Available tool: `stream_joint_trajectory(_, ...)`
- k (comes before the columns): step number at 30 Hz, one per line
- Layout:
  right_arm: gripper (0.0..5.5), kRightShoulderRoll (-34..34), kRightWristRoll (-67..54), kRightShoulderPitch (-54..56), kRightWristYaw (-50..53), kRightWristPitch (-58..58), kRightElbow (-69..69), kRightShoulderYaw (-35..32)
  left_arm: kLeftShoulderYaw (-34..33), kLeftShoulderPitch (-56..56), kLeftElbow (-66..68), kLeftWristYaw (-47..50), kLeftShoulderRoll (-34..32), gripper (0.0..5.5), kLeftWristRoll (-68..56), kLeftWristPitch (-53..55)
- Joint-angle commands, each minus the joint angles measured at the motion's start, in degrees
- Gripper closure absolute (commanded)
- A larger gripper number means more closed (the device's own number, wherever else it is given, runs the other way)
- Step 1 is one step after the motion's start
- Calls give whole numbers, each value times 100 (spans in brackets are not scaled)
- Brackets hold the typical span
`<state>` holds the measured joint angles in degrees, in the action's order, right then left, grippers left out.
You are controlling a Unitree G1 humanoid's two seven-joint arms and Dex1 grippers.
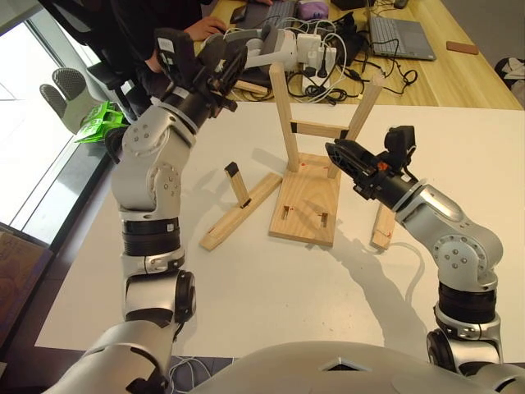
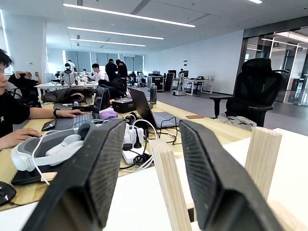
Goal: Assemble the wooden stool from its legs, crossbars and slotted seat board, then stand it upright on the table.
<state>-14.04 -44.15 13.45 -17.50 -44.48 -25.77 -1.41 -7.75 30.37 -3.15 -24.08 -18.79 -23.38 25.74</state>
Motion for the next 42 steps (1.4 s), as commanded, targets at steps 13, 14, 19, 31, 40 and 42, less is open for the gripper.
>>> stream_joint_trajectory(13,414,-92,3,103,-106,-116,88,-44,697,-511,580,-12,-119,345,658,505)
stream_joint_trajectory(14,414,-89,6,107,-105,-112,93,-44,560,-379,312,29,-150,345,534,612)
stream_joint_trajectory(19,414,-102,-34,51,-76,-132,49,-113,-417,1118,-609,427,-322,345,-369,1426)
stream_joint_trajectory(31,414,-107,-49,72,-82,-169,44,-138,-257,516,-560,592,-312,345,-542,2012)
stream_joint_trajectory(40,414,-161,-24,186,-207,-215,152,-134,962,-813,159,1098,-129,345,523,2447)
stream_joint_trajectory(42,414,-164,-10,160,-202,-207,132,-153,820,-629,97,1116,-76,345,479,2410)
